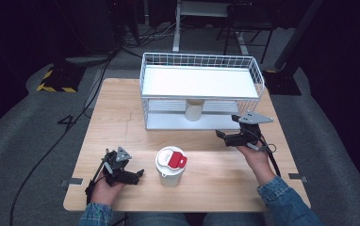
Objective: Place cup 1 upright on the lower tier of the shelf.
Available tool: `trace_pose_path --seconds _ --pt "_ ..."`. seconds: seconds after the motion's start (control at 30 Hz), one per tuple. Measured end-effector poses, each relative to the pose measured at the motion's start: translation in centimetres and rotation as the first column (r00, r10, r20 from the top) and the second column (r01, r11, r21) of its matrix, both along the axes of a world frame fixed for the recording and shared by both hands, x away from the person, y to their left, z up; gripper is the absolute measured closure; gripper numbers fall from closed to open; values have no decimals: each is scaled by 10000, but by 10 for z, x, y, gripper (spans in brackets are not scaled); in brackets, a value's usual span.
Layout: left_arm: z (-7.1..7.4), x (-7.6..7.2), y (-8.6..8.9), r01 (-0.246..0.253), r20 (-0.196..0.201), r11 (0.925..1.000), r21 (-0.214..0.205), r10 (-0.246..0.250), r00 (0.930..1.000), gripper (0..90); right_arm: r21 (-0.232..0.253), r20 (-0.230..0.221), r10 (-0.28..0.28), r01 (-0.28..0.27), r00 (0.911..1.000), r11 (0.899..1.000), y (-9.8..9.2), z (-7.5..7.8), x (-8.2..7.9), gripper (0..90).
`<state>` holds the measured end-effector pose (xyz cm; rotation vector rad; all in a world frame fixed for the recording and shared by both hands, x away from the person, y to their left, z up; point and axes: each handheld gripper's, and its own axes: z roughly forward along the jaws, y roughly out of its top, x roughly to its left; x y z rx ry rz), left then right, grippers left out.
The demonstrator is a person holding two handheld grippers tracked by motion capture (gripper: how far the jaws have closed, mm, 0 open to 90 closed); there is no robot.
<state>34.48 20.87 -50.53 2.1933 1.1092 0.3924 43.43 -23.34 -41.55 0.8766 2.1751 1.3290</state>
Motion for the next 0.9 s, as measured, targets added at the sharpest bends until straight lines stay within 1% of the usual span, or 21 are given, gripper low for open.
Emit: trace_pose_path --seconds 0.07,0.13,0.2,0.3,0.4,0.47,0.57,0.67,0.73,0.9 --pt "0 1 0 -2 26 10000 -9 2 10000 4 -113 -70 28 -29 10000 9999 -6 2 -5 68" --pt "0 1 0 56 9 10000 -13 -56 10000 4 -300 -301 26 -35 9995 9995 -10 4 -10 68" --pt "0 1 0 91 11 10000 -2 -91 10000 4 -388 -379 18 -32 9993 9992 -15 4 -14 68" --pt "0 1 1 112 6 9999 -23 -112 9999 4 -393 -422 -31 14 9991 9992 -23 2 -20 68" --pt "0 1 1 142 -9 9999 -7 -142 9999 4 -577 -549 -147 116 9984 9983 -32 -1 -28 68" --pt "0 1 1 142 -9 9999 -9 -142 9999 4 -613 -755 -185 139 9970 9980 -37 -3 -33 70" --pt "0 1 1 165 -1 9999 3 -165 9999 4 -558 -908 -305 255 9954 9981 -47 -6 -41 70" --pt "0 1 1 117 32 9999 -24 -117 9999 3 -290 -948 -503 478 9942 9984 -57 -12 -50 70" --pt "0 1 1 111 31 9999 -27 -111 9999 3 -179 -1014 -472 456 9937 9988 -62 -17 -54 70" --pt "0 1 1 114 30 9999 -21 -114 9999 3 -233 -1162 -445 420 9922 9988 -73 -28 -63 70"
